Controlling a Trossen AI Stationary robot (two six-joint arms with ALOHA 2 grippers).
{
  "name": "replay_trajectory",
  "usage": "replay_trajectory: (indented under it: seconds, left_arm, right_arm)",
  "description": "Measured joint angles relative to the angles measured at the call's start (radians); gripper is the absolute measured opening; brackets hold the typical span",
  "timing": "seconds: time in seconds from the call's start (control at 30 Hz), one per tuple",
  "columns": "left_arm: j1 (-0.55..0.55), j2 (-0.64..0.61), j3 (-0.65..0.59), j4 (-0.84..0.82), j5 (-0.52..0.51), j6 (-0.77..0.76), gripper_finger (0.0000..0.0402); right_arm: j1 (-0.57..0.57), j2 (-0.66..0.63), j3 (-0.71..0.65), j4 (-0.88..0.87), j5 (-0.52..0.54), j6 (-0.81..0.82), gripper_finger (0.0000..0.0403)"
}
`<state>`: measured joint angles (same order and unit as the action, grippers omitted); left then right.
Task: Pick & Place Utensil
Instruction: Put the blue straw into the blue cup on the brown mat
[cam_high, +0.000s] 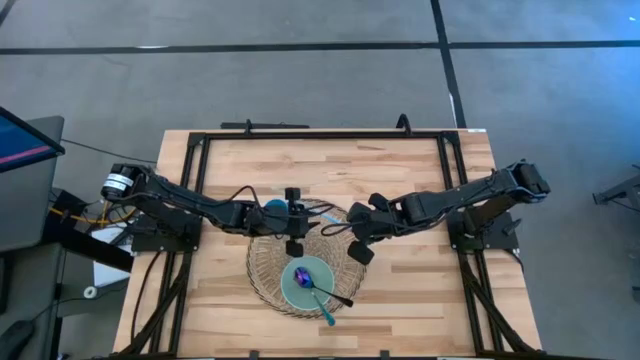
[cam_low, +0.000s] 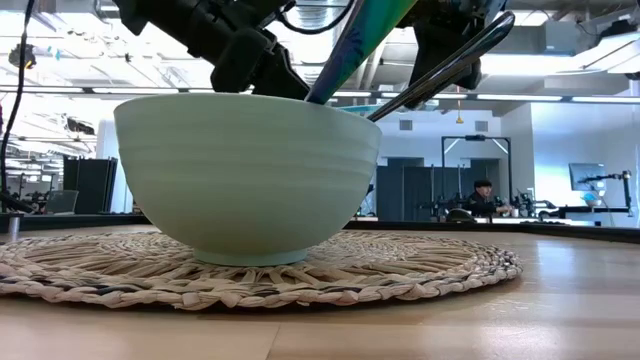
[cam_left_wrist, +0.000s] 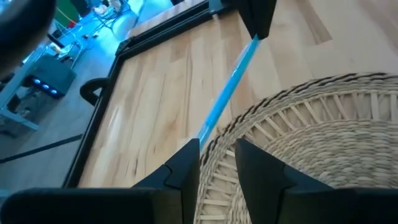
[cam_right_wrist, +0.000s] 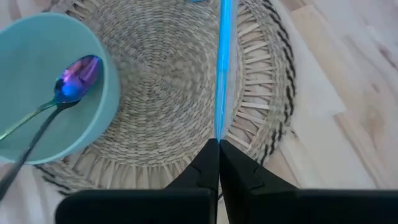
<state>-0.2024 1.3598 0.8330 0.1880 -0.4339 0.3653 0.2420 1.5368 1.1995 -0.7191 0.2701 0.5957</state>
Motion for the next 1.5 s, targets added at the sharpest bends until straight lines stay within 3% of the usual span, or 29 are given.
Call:
replay_trajectory:
  seconds: [0.3, 0.9, 1.5]
  left_arm:
    - [-0.003, 0.000, 0.000, 0.001, 0.001, 0.005, 0.0104]
    - [-0.003, 0.000, 0.000, 0.000, 0.121, -0.003, 0.0099]
    - [0.000, 0.035, -0.001, -0.008, 0.147, -0.040, 0.0092]
  right_arm:
    - [0.000, 0.000, 0.000, 0.001, -0.036, 0.000, 0.0000]
    - [0.000, 0.000, 0.000, 0.001, -0.087, -0.003, 0.0000]
    - [0.000, 0.000, 0.000, 0.042, -0.118, -0.045, 0.0000]
